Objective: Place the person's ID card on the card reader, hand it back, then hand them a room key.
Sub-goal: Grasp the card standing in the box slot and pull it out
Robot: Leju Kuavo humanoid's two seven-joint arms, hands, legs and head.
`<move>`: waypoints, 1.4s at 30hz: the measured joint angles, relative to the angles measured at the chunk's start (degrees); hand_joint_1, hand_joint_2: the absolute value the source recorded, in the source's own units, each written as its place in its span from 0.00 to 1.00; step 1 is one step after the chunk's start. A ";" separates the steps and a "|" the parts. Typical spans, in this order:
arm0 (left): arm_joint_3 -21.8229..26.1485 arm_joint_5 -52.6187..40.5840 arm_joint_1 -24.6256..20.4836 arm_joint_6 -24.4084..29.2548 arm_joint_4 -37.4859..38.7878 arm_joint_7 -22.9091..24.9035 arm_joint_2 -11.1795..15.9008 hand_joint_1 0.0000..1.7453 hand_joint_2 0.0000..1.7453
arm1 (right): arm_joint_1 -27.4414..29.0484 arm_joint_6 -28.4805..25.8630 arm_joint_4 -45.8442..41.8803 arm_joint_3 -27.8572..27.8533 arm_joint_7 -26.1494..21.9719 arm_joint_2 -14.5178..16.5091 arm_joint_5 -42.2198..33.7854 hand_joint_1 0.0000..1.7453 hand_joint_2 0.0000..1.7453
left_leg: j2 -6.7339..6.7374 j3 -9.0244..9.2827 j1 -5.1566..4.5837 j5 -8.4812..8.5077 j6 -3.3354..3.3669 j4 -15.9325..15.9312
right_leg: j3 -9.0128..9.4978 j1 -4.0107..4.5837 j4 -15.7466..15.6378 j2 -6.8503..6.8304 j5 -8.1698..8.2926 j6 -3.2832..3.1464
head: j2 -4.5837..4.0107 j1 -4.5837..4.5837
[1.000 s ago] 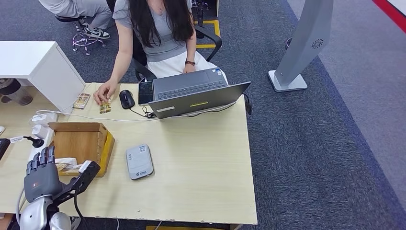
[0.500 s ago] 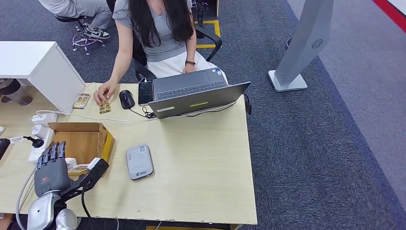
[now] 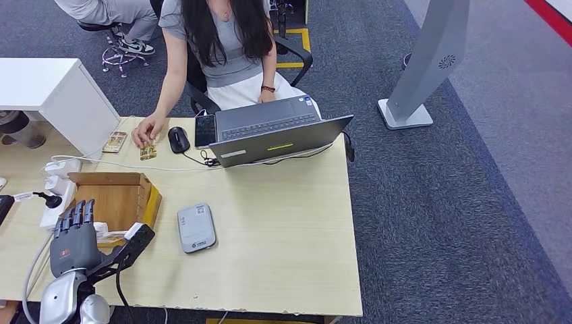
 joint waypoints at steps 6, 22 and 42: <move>0.00 0.02 0.00 0.00 -0.02 0.02 0.00 0.00 1.00 | 0.00 -0.01 0.00 0.00 0.00 0.00 -0.07 0.00 1.00 | 0.00 0.00 0.00 0.00 0.00 0.00 | 0.00 0.00 0.00 0.00 0.00 0.00 | 0.00 0.01; 0.00 0.10 0.18 -0.84 -0.17 0.41 -0.01 1.00 1.00 | 0.01 -0.02 0.00 0.00 0.00 0.00 -0.29 0.00 1.00 | 0.00 0.00 0.00 0.00 0.00 0.00 | 0.00 0.00 0.00 0.00 0.00 0.00 | 0.00 0.00; 0.00 1.87 0.18 -2.18 -0.16 -0.19 0.20 1.00 1.00 | 0.05 -0.80 0.00 0.00 0.07 0.04 -2.18 0.00 1.00 | 0.00 0.00 0.00 0.00 0.00 0.00 | 0.00 0.00 0.00 0.00 0.00 0.00 | 0.00 0.00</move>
